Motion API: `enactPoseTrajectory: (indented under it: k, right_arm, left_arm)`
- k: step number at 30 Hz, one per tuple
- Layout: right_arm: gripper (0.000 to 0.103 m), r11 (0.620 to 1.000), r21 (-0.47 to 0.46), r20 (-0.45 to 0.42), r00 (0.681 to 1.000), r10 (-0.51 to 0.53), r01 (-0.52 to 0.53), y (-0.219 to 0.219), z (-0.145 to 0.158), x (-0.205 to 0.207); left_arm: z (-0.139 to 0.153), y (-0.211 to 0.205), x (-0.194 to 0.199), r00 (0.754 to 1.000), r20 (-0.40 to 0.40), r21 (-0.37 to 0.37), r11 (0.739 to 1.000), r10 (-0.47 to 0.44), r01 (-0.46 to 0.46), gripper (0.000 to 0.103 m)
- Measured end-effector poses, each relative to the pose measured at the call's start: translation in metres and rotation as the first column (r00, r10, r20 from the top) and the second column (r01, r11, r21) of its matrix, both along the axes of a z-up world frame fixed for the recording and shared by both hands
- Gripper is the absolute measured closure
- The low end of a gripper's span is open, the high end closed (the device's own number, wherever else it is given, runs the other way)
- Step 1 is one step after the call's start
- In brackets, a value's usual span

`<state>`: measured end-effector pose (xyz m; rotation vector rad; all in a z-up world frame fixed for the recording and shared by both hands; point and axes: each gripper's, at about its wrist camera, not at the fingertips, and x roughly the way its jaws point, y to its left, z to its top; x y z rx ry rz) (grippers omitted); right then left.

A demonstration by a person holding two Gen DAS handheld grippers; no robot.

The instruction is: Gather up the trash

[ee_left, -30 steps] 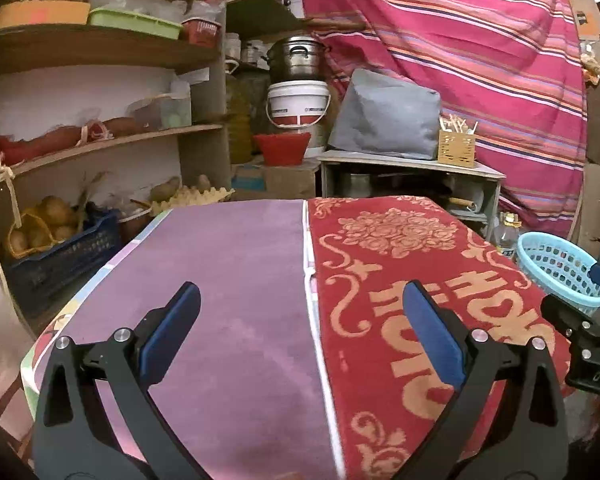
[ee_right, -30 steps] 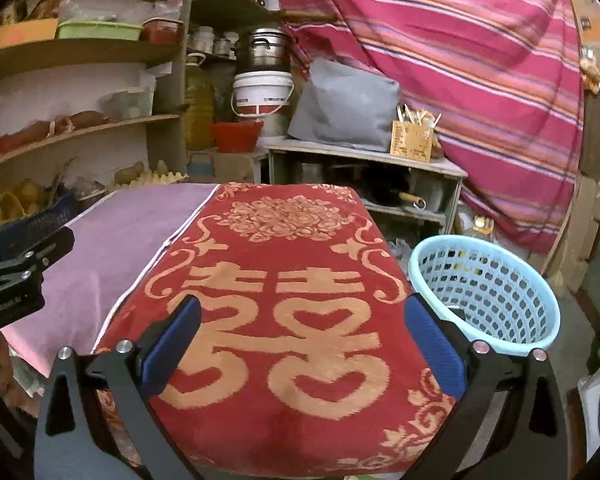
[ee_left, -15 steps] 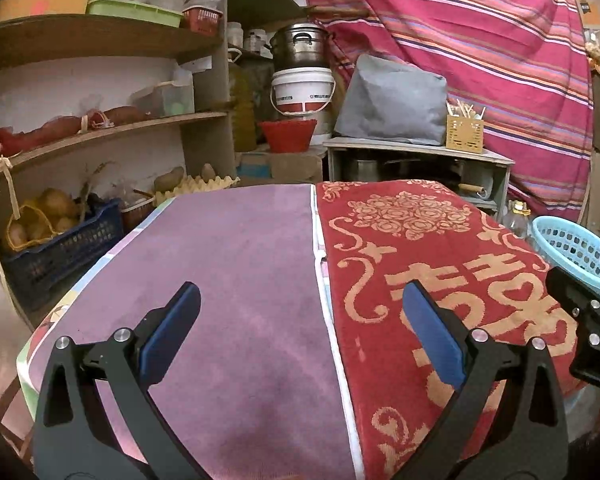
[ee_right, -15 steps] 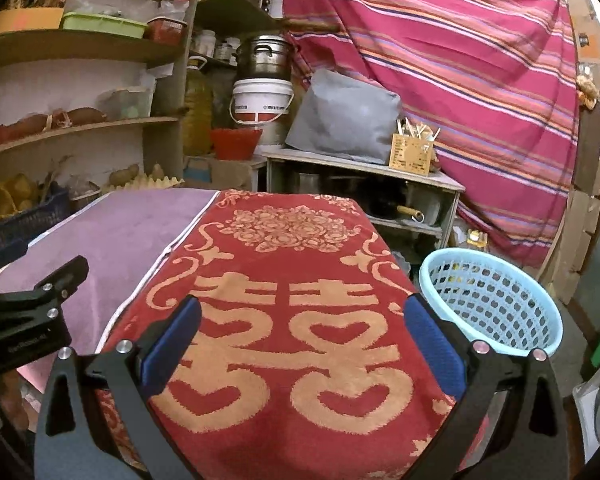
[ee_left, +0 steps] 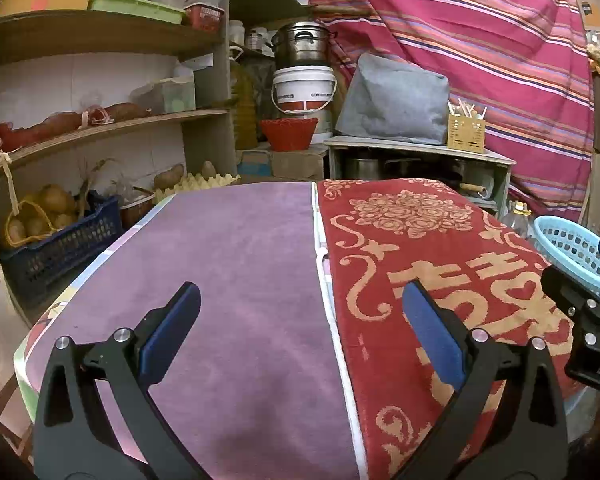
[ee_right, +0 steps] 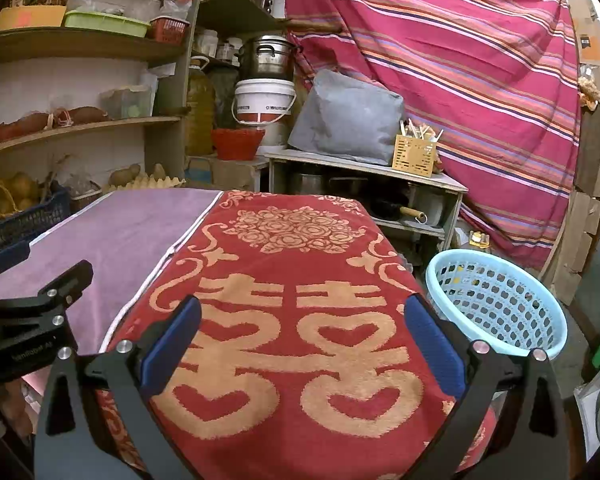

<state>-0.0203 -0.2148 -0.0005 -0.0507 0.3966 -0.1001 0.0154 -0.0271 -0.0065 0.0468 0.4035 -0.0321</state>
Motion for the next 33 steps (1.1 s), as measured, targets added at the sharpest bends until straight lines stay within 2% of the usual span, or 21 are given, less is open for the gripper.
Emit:
enactPoseTrajectory:
  k: [33]
  right_arm:
    - [0.004, 1.0, 0.002, 0.003, 1.0, -0.001, 0.001, -0.0002, 0.0019, 0.0013]
  left_arm:
    - [-0.0001, -0.0005, -0.0021, 1.0, 0.004, 0.004, 1.0, 0.006, -0.006, 0.005]
